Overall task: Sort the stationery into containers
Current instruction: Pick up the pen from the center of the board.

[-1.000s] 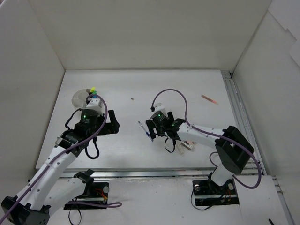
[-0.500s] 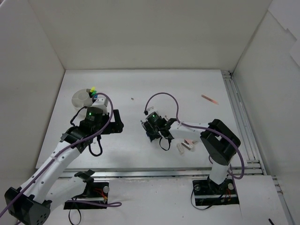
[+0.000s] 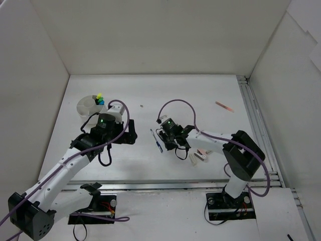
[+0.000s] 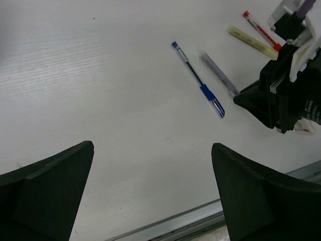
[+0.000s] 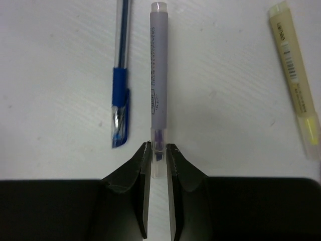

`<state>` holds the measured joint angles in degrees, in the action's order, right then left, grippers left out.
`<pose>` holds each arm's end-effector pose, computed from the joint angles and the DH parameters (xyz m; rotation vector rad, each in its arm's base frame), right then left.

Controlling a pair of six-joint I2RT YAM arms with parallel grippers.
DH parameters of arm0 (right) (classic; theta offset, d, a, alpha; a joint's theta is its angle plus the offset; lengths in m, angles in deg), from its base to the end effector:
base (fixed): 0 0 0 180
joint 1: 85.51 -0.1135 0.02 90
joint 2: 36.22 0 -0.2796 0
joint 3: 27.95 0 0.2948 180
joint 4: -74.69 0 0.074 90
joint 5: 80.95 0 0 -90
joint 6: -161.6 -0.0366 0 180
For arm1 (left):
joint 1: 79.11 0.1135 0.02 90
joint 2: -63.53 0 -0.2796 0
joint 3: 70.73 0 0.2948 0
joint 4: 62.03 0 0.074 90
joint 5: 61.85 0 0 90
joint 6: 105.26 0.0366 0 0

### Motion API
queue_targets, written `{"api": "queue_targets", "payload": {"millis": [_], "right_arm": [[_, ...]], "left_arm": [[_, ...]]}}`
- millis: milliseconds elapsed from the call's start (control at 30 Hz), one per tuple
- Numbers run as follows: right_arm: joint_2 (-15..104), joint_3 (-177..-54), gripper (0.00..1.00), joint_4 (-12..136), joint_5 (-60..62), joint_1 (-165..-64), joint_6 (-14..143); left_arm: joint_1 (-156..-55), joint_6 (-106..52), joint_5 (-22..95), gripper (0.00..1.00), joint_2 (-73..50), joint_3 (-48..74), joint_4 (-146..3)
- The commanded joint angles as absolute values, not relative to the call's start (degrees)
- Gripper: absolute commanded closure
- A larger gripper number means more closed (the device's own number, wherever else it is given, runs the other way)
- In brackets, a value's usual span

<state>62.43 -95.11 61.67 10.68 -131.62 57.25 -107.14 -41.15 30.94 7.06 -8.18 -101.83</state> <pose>0.2727 0.2820 0.1584 -0.6428 2.3118 0.4770 0.2204 -0.1194 0.3164 0.0703 2.2183 -0.5863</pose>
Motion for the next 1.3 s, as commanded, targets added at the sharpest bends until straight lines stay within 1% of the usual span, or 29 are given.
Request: {"api": "queue_targets", "payload": {"millis": [0,67,100,167,200,267,367,467,533,600,633,800,1000,1033,1067,1100,1167,1200,1233,1267], "right_arm": [[54.2,-98.6,1.00,51.4,2.9,-130.3,55.1],[53.5,-102.0,1.00,46.3,-3.0,-127.2,53.1],[53.6,-103.0,1.00,42.2,-9.3,-126.6,52.8],[53.8,-105.1,1.00,39.1,-15.0,-124.3,51.4],[53.7,-105.6,1.00,37.4,-21.6,-123.8,51.6],[53.1,-106.6,1.00,36.5,-25.8,-122.5,50.4],[52.3,-108.6,1.00,31.3,-33.1,-122.2,50.5],[52.5,-109.7,1.00,28.9,-38.0,-122.1,50.5],[52.8,-109.7,1.00,28.1,-43.9,-122.1,49.7],[52.7,-110.2,1.00,27.8,-47.3,-122.3,49.0],[52.6,-110.4,1.00,27.5,-47.6,-122.2,48.7],[51.8,-111.4,1.00,26.2,-50.9,-122.1,47.1],[51.8,-111.9,1.00,26.0,-52.4,-122.3,45.8],[51.8,-111.9,1.00,25.9,-52.6,-122.3,45.8],[51.9,-111.9,1.00,25.9,-52.9,-122.3,45.8],[51.9,-111.9,1.00,25.9,-53.1,-122.3,45.7],[51.9,-112.1,1.00,25.9,-53.0,-122.5,45.3],[51.9,-112.3,1.00,25.9,-52.9,-122.3,45.1],[51.9,-112.5,1.00,25.9,-52.9,-122.4,45.1],[52.1,-112.6,1.00,25.9,-52.8,-122.3,45.1]], "left_arm": [[-111.4,-33.8,35.2,0.01,7.0,-6.9,-94.3],[-116.3,-29.3,34.9,0.01,7.8,-8.1,-91.2],[-118.1,-27.5,34.9,0.01,8.7,-8.4,-90.4],[-121.4,-24.1,35.6,0.01,9.7,-9.5,-87.8],[-124.2,-20.8,35.9,0.01,10.2,-9.9,-87.1],[-126.5,-17.8,36.3,0.01,10.3,-10.2,-86.9],[-129.9,-13.1,36.3,0.03,9.7,-9.8,-88.0],[-132.2,-11.3,36.1,0.04,9.3,-9.8,-87.6],[-134.3,-10.8,34.5,0.04,8.7,-9.2,-88.3],[-135.7,-10.8,33.1,0.04,7.6,-8.6,-88.7],[-136.4,-10.8,31.8,0.01,7.3,-8.5,-88.8],[-140.5,-11.5,25.0,0.01,5.2,-7.7,-89.6],[-144.0,-10.5,23.3,0.01,1.5,-5.6,-89.5],[-144.0,-10.4,22.6,0.03,1.0,-5.4,-89.5],[-144.5,-10.3,22.2,0.10,0.3,-4.9,-89.7],[-144.5,-10.2,22.1,0.25,-0.7,-4.2,-89.9],[-145.0,-10.2,21.1,0.44,-1.4,-3.7,-90.0],[-145.0,-10.2,20.9,0.59,-2.1,-3.3,-90.0],[-145.6,-10.2,20.9,0.66,-2.5,-3.2,-89.9],[-145.6,-10.3,20.7,0.75,-2.8,-3.0,-89.6]]}}
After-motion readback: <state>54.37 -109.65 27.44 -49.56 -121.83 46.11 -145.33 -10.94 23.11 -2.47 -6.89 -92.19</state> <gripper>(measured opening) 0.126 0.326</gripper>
